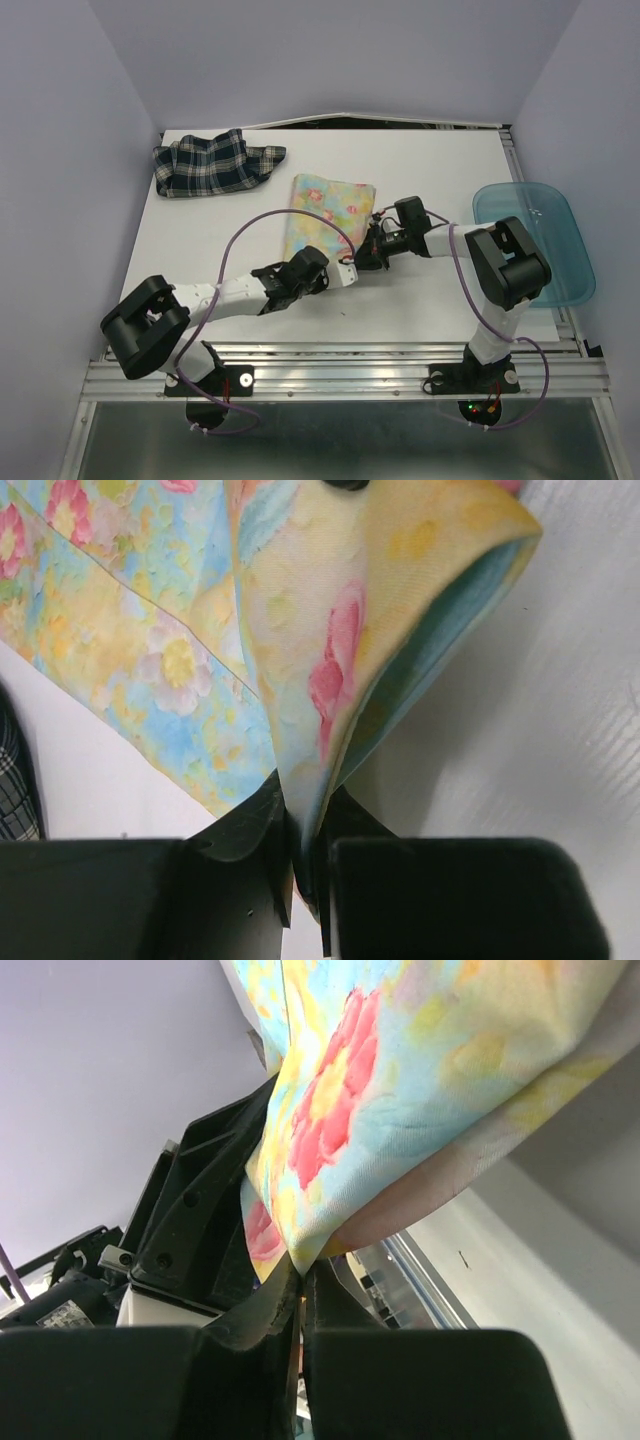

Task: Fold and stack the skirts
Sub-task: Fold the skirt

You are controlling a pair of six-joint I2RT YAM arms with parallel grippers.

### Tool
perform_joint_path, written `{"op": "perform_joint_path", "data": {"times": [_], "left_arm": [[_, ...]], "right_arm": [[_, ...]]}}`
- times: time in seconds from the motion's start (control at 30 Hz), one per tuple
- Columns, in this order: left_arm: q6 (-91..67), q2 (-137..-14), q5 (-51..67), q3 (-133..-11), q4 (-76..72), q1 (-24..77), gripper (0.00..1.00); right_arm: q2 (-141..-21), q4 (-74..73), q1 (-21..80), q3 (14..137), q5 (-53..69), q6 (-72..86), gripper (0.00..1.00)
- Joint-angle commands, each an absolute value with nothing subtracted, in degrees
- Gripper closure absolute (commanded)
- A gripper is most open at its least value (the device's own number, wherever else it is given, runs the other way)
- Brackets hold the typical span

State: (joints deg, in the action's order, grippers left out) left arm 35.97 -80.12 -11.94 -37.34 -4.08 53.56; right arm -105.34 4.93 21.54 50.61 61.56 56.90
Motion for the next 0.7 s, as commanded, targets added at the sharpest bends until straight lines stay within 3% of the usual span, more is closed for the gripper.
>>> {"op": "perform_joint_path", "data": {"times": [0.0,0.13,0.4,0.67], "left_arm": [[36.3,-79.5,-9.6,-36.7,-4.0,54.0,0.72],[37.7,-79.1,-11.0,-33.3,-9.8,54.0,0.53],[39.3,-85.6,-14.0,-34.0,-20.0,54.2,0.53],[45.8,-82.8,-17.8,-27.5,-32.5,55.6,0.57]], "right_arm": [[-104.7,3.9,20.2,52.2,61.6,55.3,0.99],[-106.0,3.8,19.0,51.8,63.0,54.8,0.99],[-110.1,1.8,19.0,53.3,65.9,52.6,0.99],[-111.7,0.2,16.6,53.6,65.8,50.6,0.99]]}}
